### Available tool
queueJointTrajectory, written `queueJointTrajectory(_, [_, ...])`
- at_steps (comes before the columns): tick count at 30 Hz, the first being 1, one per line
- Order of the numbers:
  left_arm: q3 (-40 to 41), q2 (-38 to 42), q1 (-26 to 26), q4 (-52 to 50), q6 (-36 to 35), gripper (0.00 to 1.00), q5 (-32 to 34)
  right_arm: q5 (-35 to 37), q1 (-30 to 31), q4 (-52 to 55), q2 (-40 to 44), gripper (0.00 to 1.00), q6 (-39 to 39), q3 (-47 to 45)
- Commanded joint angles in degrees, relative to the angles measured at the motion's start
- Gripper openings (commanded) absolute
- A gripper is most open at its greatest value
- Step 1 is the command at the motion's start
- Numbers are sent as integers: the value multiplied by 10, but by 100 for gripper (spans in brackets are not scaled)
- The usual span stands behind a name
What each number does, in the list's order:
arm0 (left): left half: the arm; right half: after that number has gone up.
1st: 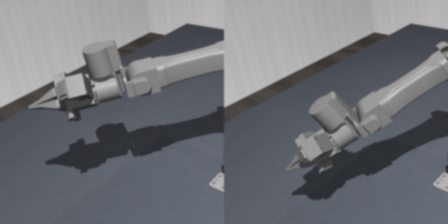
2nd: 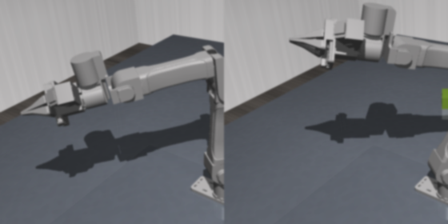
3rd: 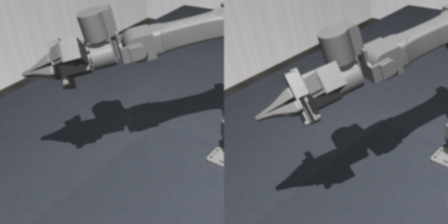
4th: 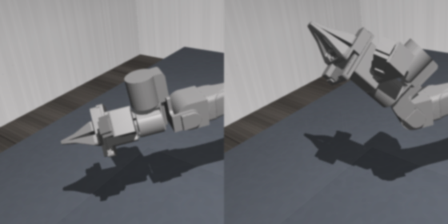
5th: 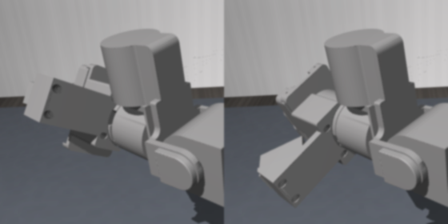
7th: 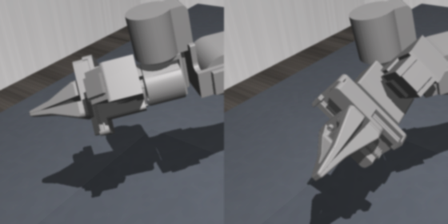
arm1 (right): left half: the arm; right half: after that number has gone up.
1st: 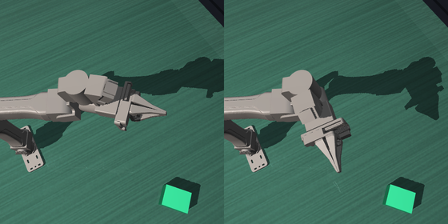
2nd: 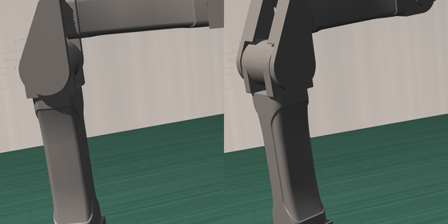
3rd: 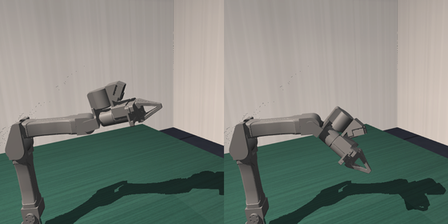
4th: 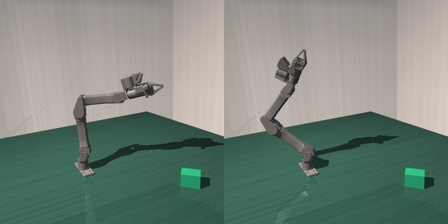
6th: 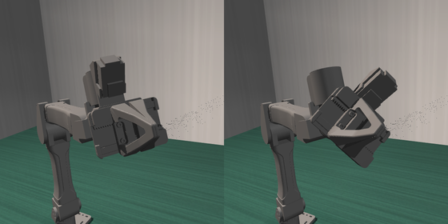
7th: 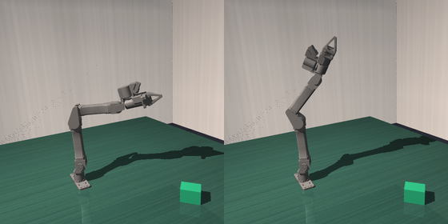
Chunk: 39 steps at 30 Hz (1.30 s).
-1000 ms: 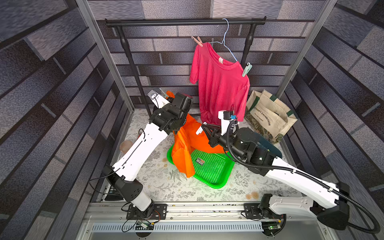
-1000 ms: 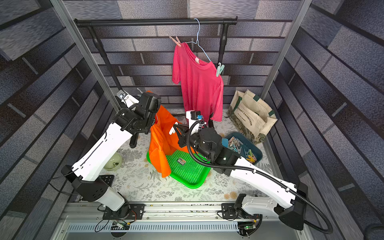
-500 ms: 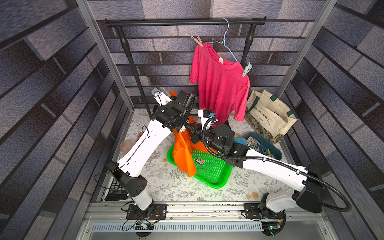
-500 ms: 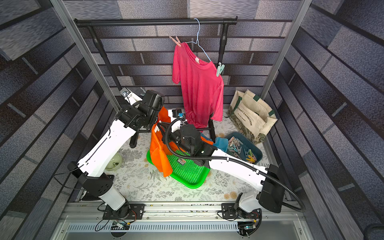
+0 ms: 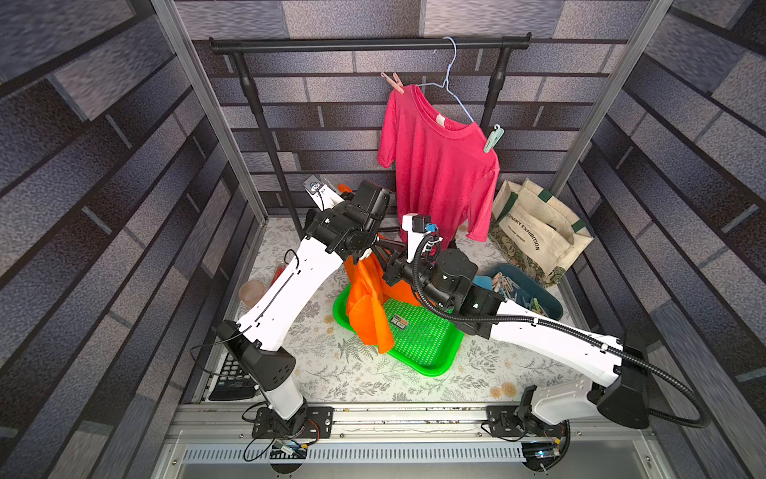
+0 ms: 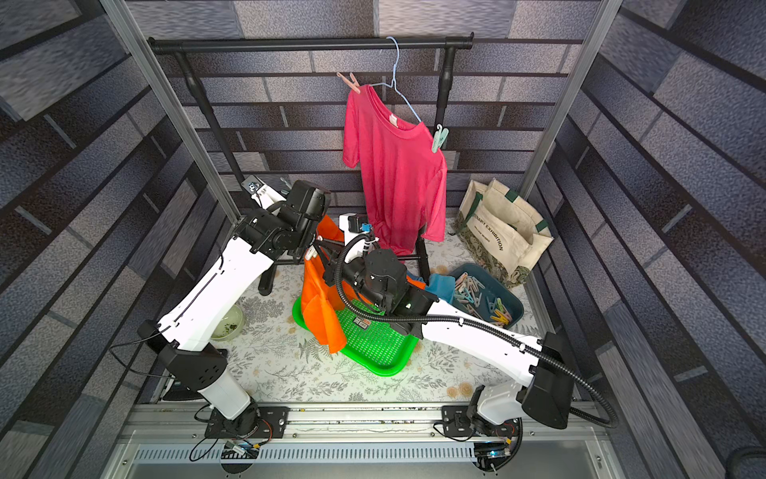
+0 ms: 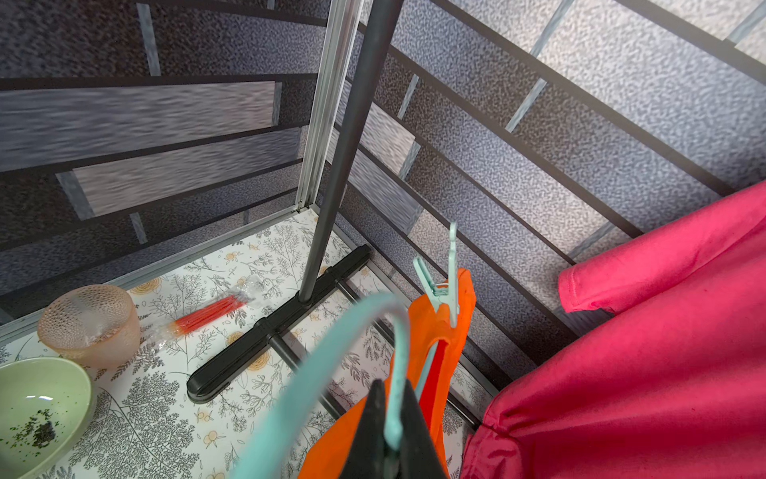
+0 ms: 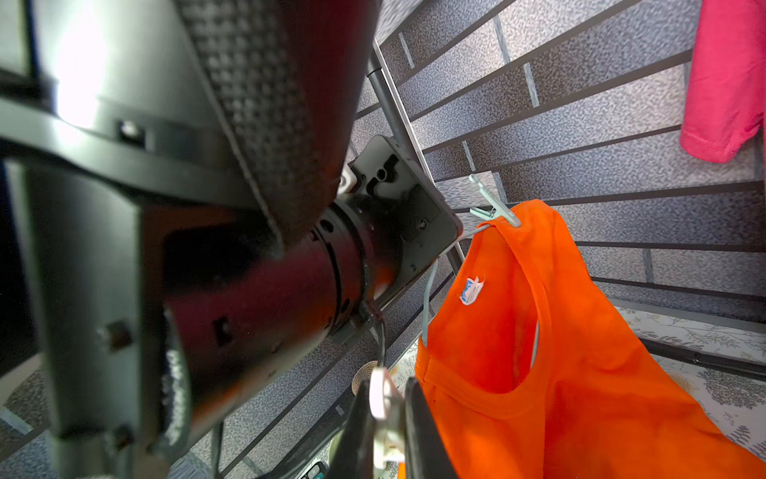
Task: Use clothespins to secure the t-shirt on both sides of the hanger
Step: Clamp the T-shirt on the hanger, then hang the hanger on the clothesline.
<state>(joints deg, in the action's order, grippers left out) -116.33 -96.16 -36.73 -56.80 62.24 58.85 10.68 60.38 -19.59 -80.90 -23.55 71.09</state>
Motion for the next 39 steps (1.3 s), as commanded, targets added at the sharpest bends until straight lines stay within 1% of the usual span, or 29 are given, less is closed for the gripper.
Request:
queueJointTrajectory(1, [-15,3,1,-10,13,0,2,0,5,-12,-19,0,-11,4])
queueJointTrajectory(9, [-18,3,3,-9,14,0,-5,-3,19,-5,-61,0,-20,16])
queueJointTrajectory(14, [-19,2,8,-12,15,0,-11,-2,40,4,-72,0,12,19])
queueJointTrajectory(15, [-18,3,8,-13,16,0,-12,-12,42,4,-74,8,17,19])
queueJointTrajectory(16, [-17,4,10,-13,15,0,-14,-24,44,4,-73,21,16,19])
queueJointTrajectory(17, [-16,6,11,-13,14,0,-18,-38,44,4,-72,38,14,18])
queueJointTrajectory(18, [-15,7,13,-12,10,0,-20,-51,44,8,-68,51,9,17])
queueJointTrajectory(19, [-13,9,15,-8,0,0,-25,-58,45,11,-62,59,7,17])
queueJointTrajectory(21, [1,19,21,16,-33,0,-44,-73,45,33,-42,66,10,16])
queueJointTrajectory(22, [13,27,25,37,-59,0,-57,-78,45,47,-32,68,10,17])
queueJointTrajectory(25, [67,64,37,122,-145,0,-122,-85,45,101,19,72,31,9])
queueJointTrajectory(28, [126,115,57,201,-228,0,-214,-79,44,166,88,76,68,-8])
queueJointTrajectory(30, [164,149,78,250,-279,0,-318,-65,43,221,133,83,106,-11])
queueJointTrajectory(31, [180,166,91,271,-301,0,-383,-55,41,264,148,84,131,-3])
queueJointTrajectory(32, [199,182,104,292,-328,0,-458,-43,36,318,155,84,153,18])
queueJointTrajectory(33, [211,196,111,305,-344,0,-515,-45,25,365,156,84,168,39])
queueJointTrajectory(35, [224,221,121,313,-389,0,-611,-95,-22,448,150,80,180,80])
queueJointTrajectory(38, [224,247,127,286,-444,0,-703,-208,-96,486,146,69,196,102])
queueJointTrajectory(39, [224,254,130,275,-457,0,-732,-231,-111,497,143,65,205,109])
